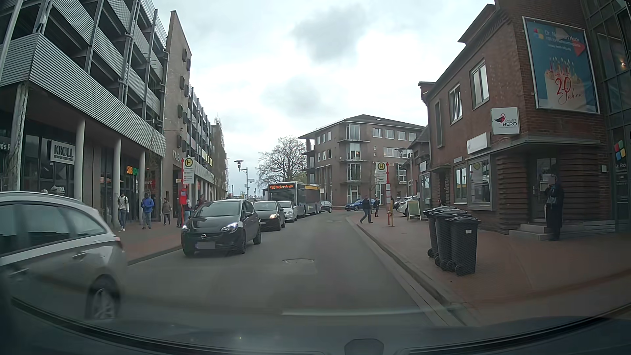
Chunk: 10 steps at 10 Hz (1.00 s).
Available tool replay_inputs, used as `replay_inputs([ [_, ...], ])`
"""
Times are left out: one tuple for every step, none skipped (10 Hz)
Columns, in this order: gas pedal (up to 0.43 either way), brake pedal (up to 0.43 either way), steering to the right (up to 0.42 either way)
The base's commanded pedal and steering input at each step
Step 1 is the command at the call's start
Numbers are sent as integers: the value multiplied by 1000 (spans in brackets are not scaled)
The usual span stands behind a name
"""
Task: Follow the waypoints while adhering to traffic rules and regulations
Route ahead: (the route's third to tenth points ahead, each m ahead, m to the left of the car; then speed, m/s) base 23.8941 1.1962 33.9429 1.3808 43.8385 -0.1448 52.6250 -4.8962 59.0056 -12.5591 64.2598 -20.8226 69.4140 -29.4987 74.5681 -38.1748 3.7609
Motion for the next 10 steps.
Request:
replay_inputs([
  [331,6,1],
  [319,6,-6],
  [319,6,-17],
  [319,6,-21],
  [299,6,-19],
  [287,6,-16],
  [287,6,-15],
  [280,6,-15],
  [268,6,-14],
  [248,6,-8],
])
